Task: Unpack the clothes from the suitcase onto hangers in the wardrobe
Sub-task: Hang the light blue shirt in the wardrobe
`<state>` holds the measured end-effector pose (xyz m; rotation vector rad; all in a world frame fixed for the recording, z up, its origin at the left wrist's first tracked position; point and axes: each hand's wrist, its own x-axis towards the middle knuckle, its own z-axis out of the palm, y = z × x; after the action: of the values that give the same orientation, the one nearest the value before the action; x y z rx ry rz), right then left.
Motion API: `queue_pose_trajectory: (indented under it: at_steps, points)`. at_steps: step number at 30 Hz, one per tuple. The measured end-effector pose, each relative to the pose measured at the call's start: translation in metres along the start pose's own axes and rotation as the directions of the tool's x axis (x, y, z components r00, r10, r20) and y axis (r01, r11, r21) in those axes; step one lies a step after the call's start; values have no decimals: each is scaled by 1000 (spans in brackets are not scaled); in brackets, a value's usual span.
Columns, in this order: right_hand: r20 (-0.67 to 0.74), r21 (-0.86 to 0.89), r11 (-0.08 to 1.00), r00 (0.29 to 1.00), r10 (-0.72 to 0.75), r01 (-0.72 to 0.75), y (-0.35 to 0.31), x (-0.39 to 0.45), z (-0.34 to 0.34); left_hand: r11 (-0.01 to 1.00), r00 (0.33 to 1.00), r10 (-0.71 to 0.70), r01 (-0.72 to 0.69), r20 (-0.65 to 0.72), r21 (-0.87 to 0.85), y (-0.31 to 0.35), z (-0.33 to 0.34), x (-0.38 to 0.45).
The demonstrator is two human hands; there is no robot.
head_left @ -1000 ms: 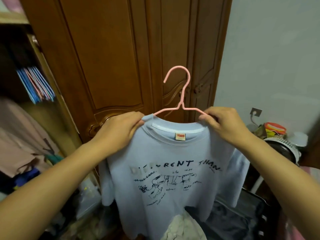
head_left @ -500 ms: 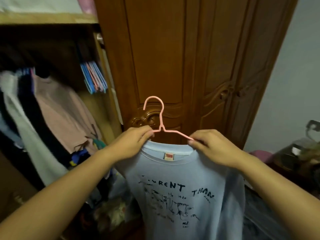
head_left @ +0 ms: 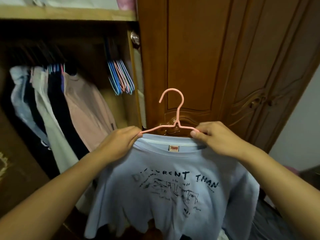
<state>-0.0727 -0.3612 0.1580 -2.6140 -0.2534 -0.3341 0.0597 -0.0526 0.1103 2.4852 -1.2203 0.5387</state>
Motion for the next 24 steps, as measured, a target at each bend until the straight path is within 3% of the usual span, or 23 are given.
queue_pose_trajectory:
  at_steps: [3, 7, 9, 12, 15, 17, 19, 21, 22, 24]
  points:
    - [88, -84, 995, 994, 58, -50, -2, 11, 13, 997, 998, -18, 13, 57, 80, -17, 8, -4]
    - [-5, -61, 994, 996, 89, -90, -10, 30, 24, 998, 987, 40, -31, -153, 60, -29, 5, 1]
    - [43, -91, 991, 994, 104, -99, -17, 35, 30, 991, 991, 67, -53, -120, 120, -34, 4, 5]
    - [-12, -82, 988, 991, 133, -133, -27, 44, 38, 972, 999, 29, -18, -42, 233, -45, 9, 11]
    - [228, 95, 988, 969, 99, -124, -30, 45, 42, 947, 996, -75, 59, 39, 315, -63, 17, 33]
    - [341, 284, 949, 940, 31, -135, -30, 41, 39, 959, 993, -121, 120, -13, 256, -81, 24, 47]
    - [320, 530, 818, 946, 50, -223, -30, 31, 37, 980, 985, -157, 165, -71, 114, -92, 32, 56]
    - [322, 826, 446, 938, 126, -344, -38, 24, 47, 984, 982, -175, 175, -71, -13, -97, 40, 62]
    - [332, 892, 277, 933, 136, -358, -46, 30, 54, 980, 978, -197, 197, -70, -14, -105, 36, 66]
    - [347, 907, 181, 918, 191, -380, -58, 41, 65, 971, 970, -234, 237, -71, 31, -117, 35, 76]
